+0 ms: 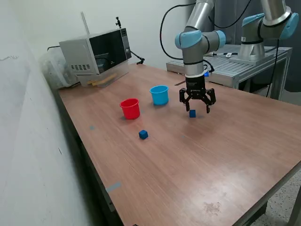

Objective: Place red objects in the red bin, and blue objects in the blue bin.

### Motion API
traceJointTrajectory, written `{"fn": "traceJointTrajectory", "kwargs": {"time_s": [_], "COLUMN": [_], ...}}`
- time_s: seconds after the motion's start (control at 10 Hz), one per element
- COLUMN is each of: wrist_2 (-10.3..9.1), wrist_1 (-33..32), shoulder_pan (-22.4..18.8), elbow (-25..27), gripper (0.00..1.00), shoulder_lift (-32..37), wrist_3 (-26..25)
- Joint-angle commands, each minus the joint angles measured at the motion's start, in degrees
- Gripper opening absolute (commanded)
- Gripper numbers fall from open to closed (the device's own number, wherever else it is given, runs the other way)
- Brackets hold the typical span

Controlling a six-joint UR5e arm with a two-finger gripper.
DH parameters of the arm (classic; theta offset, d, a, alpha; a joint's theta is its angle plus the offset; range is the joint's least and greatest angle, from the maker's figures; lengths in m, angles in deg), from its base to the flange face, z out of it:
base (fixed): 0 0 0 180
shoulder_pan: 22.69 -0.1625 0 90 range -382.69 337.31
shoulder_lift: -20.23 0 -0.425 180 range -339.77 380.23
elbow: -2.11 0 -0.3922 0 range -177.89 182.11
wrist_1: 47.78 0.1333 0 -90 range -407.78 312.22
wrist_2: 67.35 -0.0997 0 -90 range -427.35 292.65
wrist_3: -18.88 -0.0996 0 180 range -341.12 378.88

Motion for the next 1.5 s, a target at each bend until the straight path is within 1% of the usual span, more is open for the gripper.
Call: {"fn": "traceJointTrajectory", "kwargs": {"time_s": [0.0,0.4,0.6,0.7,1.0,1.1,1.2,1.3,1.4], "wrist_2": [-0.01,0.08,0.69,0.7,0.7,0.7,0.78,0.79,2.09], "wrist_1": [0.04,0.04,0.48,0.91,6.35,7.85,9.08,9.18,9.18], "shoulder_pan": [-0.08,0.01,0.01,0.18,0.62,0.71,2.63,6.82,11.65], "elbow": [-0.19,-0.19,-0.19,-0.19,-0.28,-0.37,-0.46,-0.46,-0.72], "gripper": [0.0,0.0,0.0,0.0,0.0,0.0,0.0,0.0,0.0], "shoulder_lift": [-0.43,-0.43,-0.08,1.4,11.23,13.26,14.41,14.69,14.51], "wrist_3": [1.47,1.56,1.56,1.38,1.21,1.21,1.12,1.12,1.12]}}
